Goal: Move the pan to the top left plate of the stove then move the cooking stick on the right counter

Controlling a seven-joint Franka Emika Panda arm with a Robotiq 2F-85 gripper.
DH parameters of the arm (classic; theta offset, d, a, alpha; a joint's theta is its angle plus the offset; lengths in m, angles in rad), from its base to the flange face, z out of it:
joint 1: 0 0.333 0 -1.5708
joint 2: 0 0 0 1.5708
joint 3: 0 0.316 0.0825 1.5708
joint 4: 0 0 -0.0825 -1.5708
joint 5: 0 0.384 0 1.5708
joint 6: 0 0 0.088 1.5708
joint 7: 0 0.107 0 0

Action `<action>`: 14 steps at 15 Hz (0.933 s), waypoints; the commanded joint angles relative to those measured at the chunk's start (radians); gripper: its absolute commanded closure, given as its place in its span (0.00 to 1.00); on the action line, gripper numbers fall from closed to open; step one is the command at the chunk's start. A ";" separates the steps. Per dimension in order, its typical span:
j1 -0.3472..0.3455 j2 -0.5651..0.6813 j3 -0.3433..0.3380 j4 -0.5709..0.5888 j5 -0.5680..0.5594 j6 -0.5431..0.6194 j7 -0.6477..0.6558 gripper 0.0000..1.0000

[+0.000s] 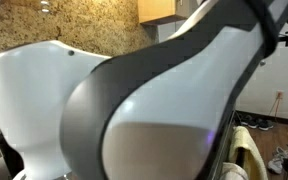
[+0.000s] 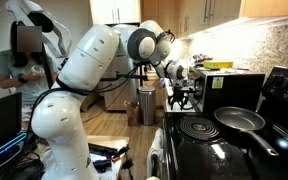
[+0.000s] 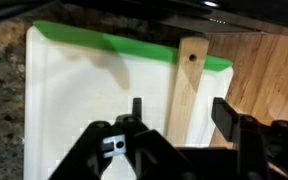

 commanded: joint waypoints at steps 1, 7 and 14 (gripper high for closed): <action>0.004 -0.020 -0.014 0.025 0.007 -0.055 0.045 0.01; -0.043 -0.115 -0.011 -0.066 0.069 -0.076 0.151 0.00; -0.126 -0.302 -0.015 -0.308 0.195 0.024 0.296 0.00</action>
